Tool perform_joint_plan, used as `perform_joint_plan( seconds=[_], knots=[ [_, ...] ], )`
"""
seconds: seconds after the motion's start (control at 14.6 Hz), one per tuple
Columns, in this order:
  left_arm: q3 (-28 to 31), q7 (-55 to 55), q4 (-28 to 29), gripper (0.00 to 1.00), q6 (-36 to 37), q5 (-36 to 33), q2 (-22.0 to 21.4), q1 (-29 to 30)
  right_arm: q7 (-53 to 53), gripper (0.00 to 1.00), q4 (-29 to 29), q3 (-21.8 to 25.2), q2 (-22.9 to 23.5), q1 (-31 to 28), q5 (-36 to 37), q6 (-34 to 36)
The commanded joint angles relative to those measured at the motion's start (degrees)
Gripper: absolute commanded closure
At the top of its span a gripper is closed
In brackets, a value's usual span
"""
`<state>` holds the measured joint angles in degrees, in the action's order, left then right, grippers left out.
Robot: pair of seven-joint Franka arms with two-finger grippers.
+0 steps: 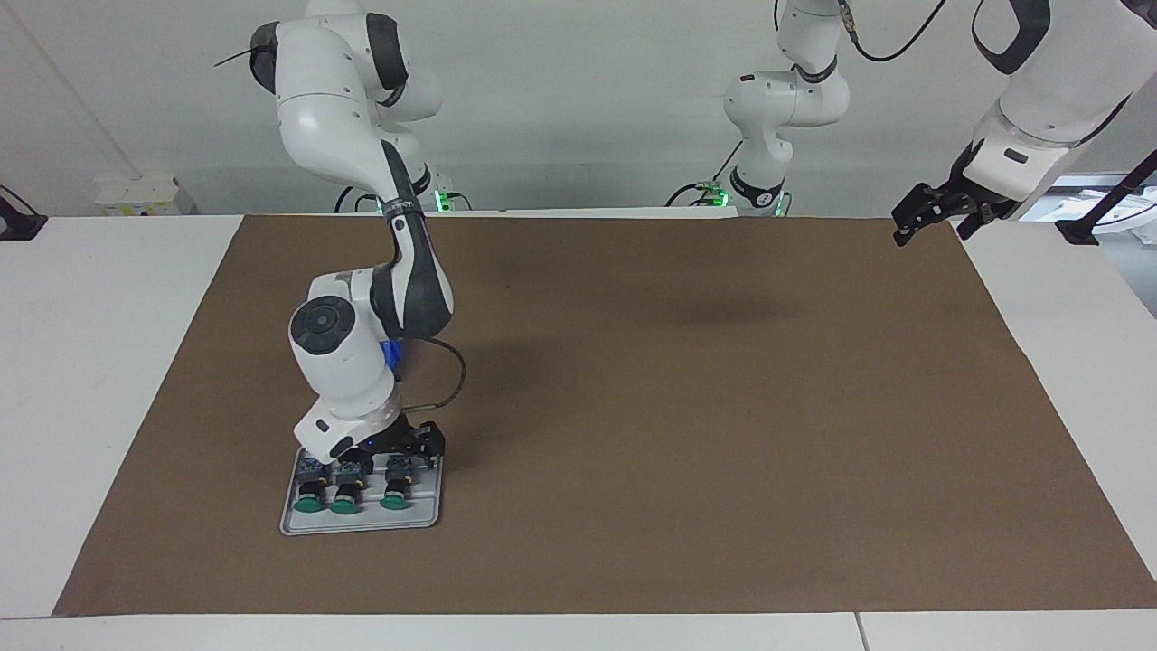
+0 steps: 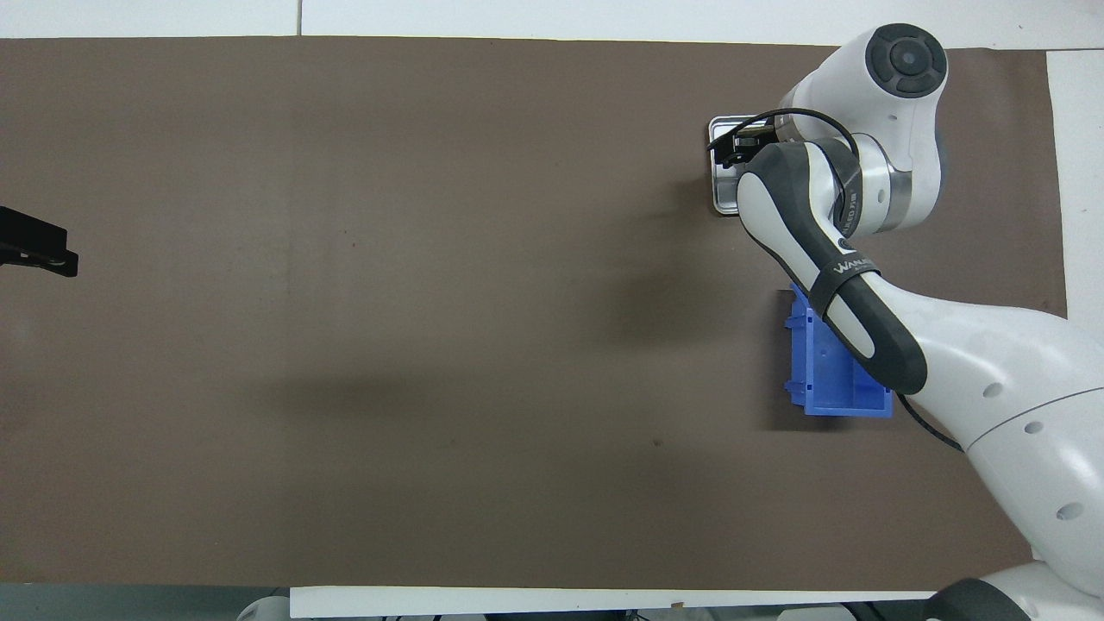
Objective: Place and press button with both arms
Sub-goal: 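Reach the right gripper to the metal tray and grasp a black button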
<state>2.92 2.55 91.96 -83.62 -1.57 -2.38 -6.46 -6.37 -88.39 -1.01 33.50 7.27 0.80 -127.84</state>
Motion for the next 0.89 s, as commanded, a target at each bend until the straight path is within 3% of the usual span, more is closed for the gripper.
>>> perform_joint_plan(
  seconds=[0.0,0.34,0.82],
  knots=[
    [0.16,-0.26,1.29,0.00,-0.32,-0.89,-1.31,-0.04,-0.48,0.05,0.41,-0.40,1.39,-0.76,0.87,-2.06],
    [0.16,-0.26,1.29,0.00,-0.32,-0.89,-1.31,-0.04,0.13,0.15,-0.56,-0.40,1.39,-0.94,0.96,-2.24],
    [0.16,-0.18,1.29,0.00,-0.41,-0.89,-1.31,-0.21,1.28,0.39,-1.61,-0.40,1.39,-1.82,0.96,-2.33]
  ],
)
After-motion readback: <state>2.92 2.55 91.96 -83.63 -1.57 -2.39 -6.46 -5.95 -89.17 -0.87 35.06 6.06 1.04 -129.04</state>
